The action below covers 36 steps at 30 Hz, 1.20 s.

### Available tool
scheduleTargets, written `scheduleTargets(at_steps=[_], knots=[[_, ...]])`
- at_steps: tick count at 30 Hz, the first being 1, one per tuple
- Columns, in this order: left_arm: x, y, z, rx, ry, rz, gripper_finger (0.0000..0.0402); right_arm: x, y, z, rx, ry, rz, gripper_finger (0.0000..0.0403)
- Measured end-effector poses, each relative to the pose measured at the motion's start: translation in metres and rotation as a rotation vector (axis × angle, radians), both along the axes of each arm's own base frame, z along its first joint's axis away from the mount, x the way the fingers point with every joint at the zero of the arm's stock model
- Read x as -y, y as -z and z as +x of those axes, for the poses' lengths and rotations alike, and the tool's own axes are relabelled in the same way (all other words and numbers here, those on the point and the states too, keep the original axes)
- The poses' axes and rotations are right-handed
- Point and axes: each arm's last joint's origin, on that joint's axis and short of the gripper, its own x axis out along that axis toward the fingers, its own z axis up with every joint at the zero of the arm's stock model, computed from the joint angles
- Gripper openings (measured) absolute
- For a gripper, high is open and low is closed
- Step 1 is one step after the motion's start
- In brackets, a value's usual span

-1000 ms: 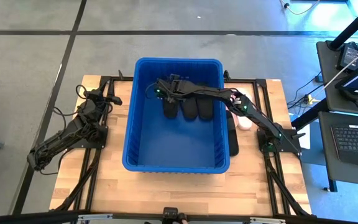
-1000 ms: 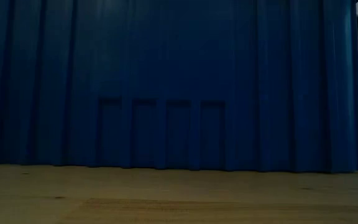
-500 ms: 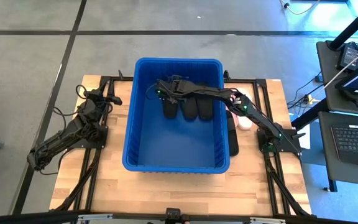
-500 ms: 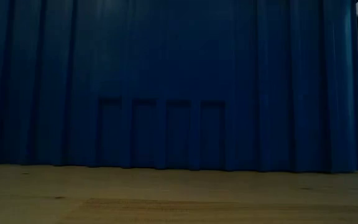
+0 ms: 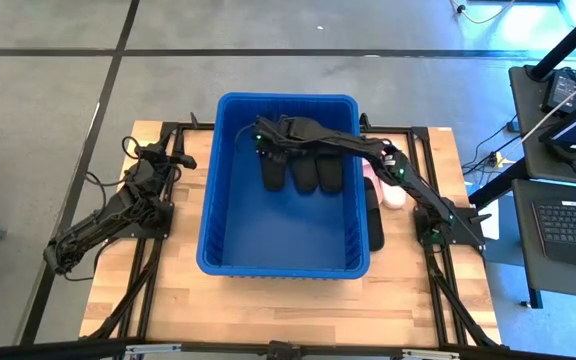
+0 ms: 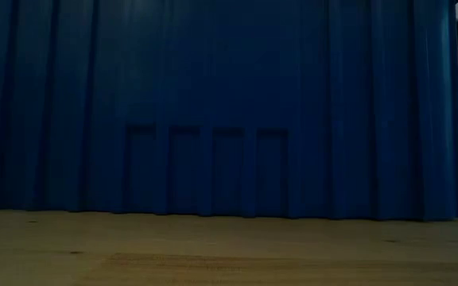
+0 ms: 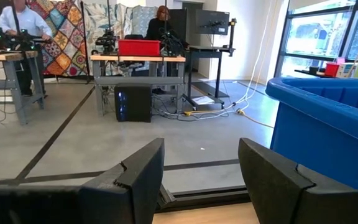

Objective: Pick and place slides into bin
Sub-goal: Put the black slipper into the blue bin

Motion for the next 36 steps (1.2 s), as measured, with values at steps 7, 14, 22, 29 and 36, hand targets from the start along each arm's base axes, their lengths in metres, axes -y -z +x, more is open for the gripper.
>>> scheduleTargets(at_steps=[7, 14, 22, 29, 36], knots=[[0.000, 0.001, 0.001, -0.009, 0.000, -0.007, 0.0202, -0.004, -0.043, -0.017, 0.093, -0.034, 0.078, 0.0139], [-0.001, 0.001, 0.001, -0.011, 0.001, -0.008, 0.0202, -0.004, -0.111, -0.061, 0.161, 0.022, 0.024, 0.0139], [-0.001, 0.001, 0.001, -0.011, 0.001, -0.008, 0.0202, -0.020, -0.163, -0.120, 0.142, 0.118, 0.072, 0.0139], [-0.001, 0.001, 0.001, -0.010, 0.001, -0.008, 0.0202, -0.039, -0.191, -0.165, 0.119, 0.218, 0.132, 0.0139], [-0.001, 0.001, 0.001, -0.009, 0.000, -0.007, 0.0202, -0.060, -0.219, -0.194, 0.225, 0.224, 0.139, 0.0139]])
